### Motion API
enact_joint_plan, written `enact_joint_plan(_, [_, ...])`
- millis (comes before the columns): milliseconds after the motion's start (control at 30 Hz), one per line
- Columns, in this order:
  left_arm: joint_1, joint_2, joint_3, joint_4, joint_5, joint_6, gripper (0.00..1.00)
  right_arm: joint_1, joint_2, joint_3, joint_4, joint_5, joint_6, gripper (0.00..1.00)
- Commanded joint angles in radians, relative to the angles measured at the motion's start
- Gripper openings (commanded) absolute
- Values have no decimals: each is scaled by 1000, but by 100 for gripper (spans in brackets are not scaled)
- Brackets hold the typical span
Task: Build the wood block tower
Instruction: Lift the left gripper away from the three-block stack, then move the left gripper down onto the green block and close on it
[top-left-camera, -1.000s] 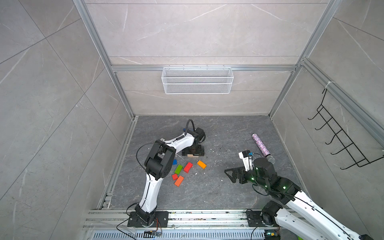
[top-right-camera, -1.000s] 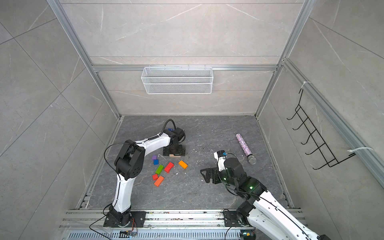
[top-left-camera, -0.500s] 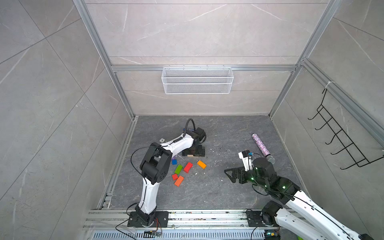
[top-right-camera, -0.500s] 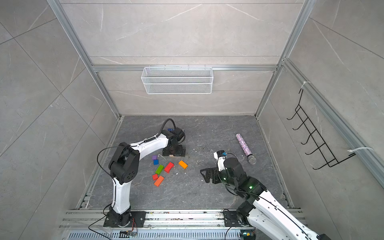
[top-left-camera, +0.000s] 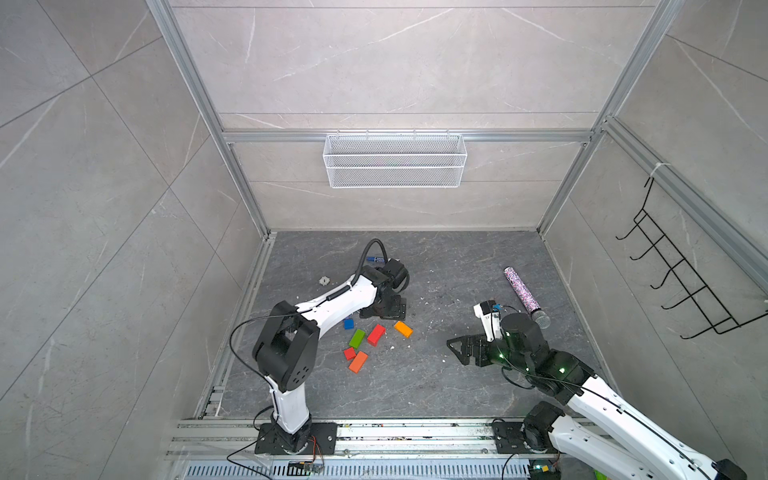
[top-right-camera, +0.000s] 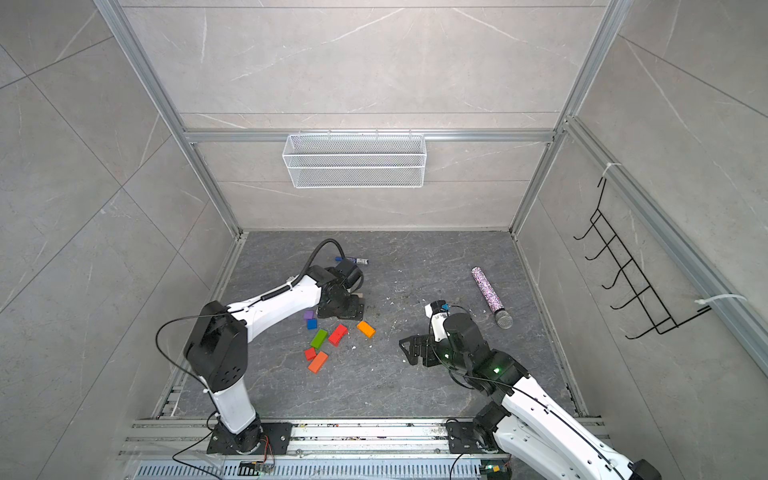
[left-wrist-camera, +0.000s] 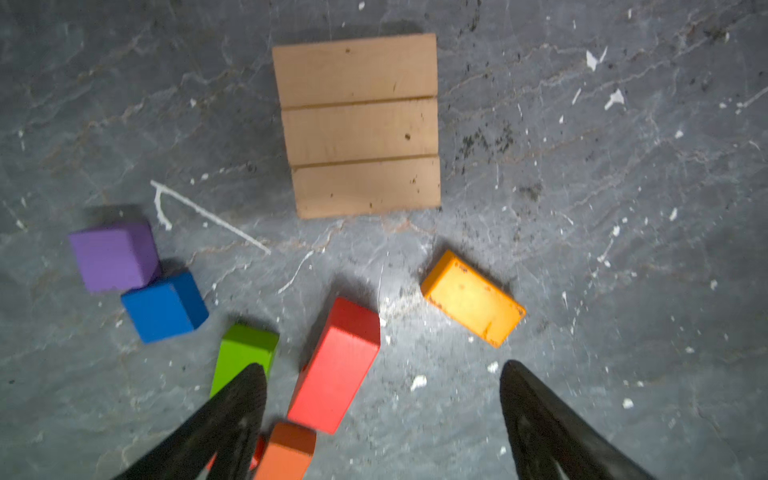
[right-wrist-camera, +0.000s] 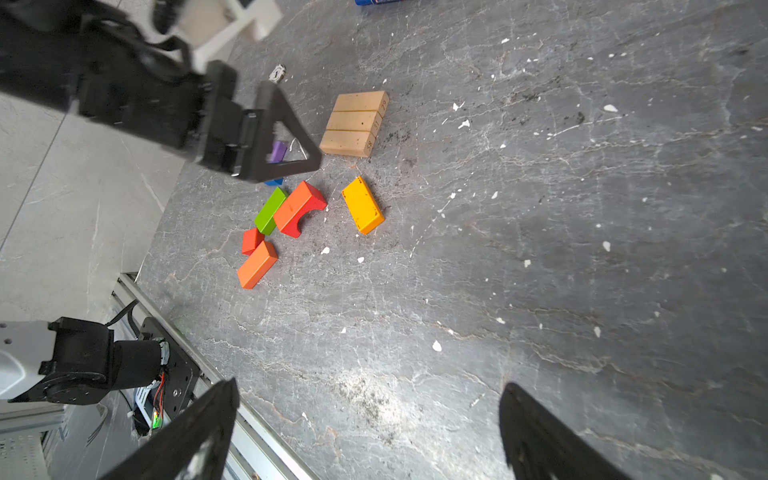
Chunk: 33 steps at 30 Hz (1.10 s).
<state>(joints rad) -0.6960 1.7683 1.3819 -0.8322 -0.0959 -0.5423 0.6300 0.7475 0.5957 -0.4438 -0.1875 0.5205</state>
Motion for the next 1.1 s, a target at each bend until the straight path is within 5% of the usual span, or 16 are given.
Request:
enact_joint_plan(0, [1, -90, -53, -20, -5, 32, 89, 5, 27, 40, 30, -9, -7, 99])
enact_joint_plan(467, [166, -246, -348, 139, 69, 36, 79, 8, 98, 66, 51, -25, 11, 99])
enact_joint_plan(1067, [209, -130, -386, 195, 80, 92, 66, 16, 99, 49, 74, -11, 43, 99])
